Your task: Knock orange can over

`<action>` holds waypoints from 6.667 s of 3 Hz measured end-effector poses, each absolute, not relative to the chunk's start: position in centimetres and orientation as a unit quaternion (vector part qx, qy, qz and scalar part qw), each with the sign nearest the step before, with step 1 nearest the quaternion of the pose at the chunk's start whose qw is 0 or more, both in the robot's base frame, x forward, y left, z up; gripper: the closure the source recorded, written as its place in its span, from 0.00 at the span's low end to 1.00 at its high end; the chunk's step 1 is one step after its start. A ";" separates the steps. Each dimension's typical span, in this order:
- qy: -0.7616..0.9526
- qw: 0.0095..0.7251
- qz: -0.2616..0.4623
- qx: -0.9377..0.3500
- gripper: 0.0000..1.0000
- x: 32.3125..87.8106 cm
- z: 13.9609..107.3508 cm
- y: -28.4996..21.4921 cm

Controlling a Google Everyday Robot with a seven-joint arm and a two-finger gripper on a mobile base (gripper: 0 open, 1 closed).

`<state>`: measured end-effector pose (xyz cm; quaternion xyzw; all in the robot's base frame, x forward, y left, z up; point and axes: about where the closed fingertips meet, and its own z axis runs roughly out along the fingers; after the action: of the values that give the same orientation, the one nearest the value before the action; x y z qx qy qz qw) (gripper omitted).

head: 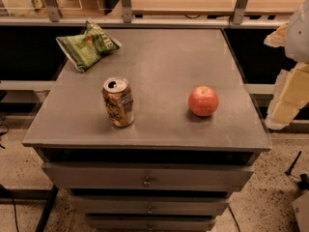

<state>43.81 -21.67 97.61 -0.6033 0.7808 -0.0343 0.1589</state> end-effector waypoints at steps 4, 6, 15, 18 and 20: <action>0.760 0.194 0.017 -0.621 0.00 44.1 97.4 -18.9; 0.674 0.276 0.151 -0.669 0.00 44.8 96.9 -9.0; 0.639 0.419 0.284 -0.579 0.00 51.8 88.5 4.8; 0.619 0.466 0.324 -0.543 0.18 51.8 87.4 6.5; 0.610 0.479 0.340 -0.532 0.64 51.9 87.0 6.9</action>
Offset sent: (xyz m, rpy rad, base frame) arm 0.0064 0.0419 -0.0186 0.1355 0.0278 0.0829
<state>51.89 6.91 87.05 -0.5318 0.6099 0.3401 0.4790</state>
